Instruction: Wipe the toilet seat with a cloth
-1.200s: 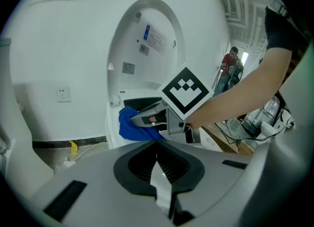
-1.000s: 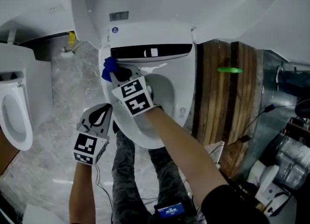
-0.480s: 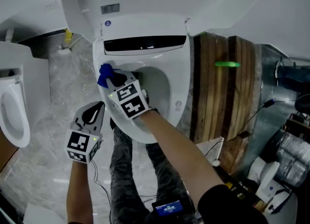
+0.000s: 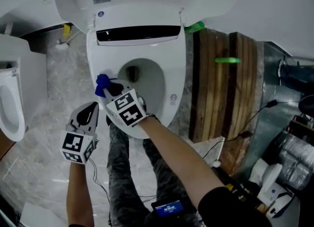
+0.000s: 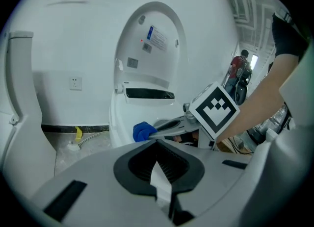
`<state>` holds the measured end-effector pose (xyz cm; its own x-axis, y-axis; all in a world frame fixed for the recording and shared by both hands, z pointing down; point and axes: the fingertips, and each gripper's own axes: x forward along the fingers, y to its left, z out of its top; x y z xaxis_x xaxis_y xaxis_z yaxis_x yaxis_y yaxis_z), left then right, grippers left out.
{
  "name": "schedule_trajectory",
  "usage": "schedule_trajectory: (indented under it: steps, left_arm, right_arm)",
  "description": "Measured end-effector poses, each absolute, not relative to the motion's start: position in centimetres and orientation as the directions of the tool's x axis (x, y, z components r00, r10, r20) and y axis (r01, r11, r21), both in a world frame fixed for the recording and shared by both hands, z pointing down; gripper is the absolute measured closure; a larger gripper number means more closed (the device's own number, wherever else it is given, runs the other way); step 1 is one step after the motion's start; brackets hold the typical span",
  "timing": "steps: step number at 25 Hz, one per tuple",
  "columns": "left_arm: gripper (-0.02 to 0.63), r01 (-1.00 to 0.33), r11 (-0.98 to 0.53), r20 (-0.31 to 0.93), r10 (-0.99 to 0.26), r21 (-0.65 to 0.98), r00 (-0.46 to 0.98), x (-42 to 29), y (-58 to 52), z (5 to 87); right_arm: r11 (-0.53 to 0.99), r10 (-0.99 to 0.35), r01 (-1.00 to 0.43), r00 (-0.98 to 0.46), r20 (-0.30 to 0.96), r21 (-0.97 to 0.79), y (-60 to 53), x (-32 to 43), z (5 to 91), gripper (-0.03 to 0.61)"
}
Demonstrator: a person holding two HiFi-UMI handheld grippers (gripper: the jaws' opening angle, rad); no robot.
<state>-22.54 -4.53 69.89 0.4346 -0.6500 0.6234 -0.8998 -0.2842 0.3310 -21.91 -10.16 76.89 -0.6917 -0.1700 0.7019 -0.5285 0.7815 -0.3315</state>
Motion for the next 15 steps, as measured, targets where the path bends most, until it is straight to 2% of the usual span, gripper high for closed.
schedule_trajectory:
  steps: [15]
  left_arm:
    - [0.601, -0.919, -0.256, 0.633, -0.667, 0.301, 0.393, -19.3, -1.5, 69.6]
  right_arm:
    - [0.838, -0.066, -0.426, -0.698, 0.713, -0.34, -1.2, -16.8, 77.8, 0.535]
